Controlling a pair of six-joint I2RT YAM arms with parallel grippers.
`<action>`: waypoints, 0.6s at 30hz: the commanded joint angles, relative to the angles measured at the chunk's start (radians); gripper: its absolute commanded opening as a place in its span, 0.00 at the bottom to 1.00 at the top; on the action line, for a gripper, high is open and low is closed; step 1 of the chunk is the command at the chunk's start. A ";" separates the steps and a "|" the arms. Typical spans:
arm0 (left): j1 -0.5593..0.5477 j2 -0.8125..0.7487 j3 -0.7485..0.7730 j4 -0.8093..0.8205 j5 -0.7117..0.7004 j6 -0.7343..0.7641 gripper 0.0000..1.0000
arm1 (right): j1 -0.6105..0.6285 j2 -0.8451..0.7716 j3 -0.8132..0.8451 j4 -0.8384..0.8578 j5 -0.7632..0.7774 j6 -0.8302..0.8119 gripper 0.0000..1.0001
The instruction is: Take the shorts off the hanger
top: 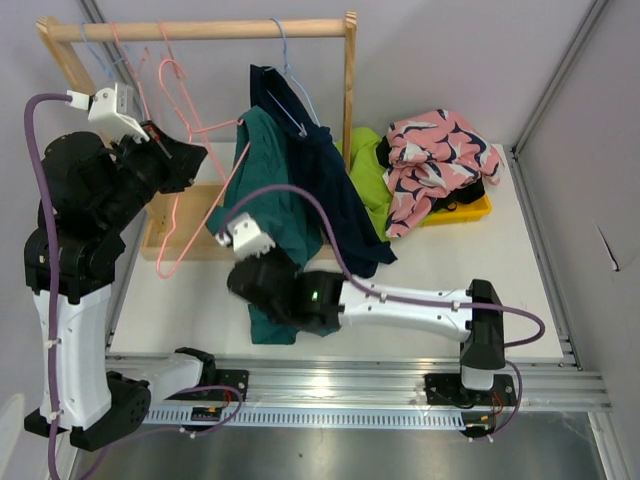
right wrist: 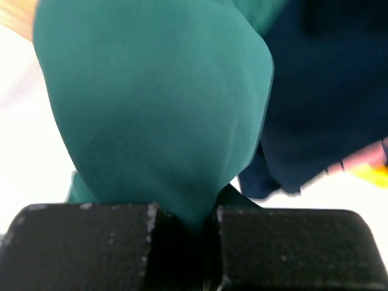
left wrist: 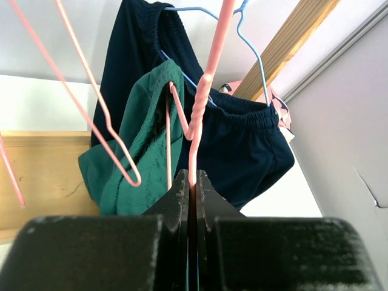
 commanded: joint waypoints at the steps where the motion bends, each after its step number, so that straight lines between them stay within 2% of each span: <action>1: -0.008 -0.008 0.025 0.084 0.007 0.028 0.00 | -0.180 -0.017 0.175 0.141 -0.336 -0.206 0.00; 4: -0.008 -0.016 0.055 0.044 0.041 0.023 0.00 | -0.334 0.029 0.264 0.127 -0.441 -0.172 0.00; 9: -0.008 -0.046 0.085 -0.020 0.081 -0.001 0.00 | -0.475 0.144 0.338 0.073 -0.541 -0.173 0.00; 15: -0.010 -0.069 0.049 -0.178 0.012 -0.001 0.00 | -0.502 0.080 0.092 0.174 -0.587 -0.156 0.00; 17: -0.010 -0.095 0.009 -0.169 -0.019 0.002 0.00 | -0.494 0.043 0.029 0.174 -0.586 -0.118 0.00; 18: -0.010 -0.103 -0.003 -0.157 -0.030 0.009 0.00 | -0.465 -0.021 -0.057 0.197 -0.552 -0.113 0.00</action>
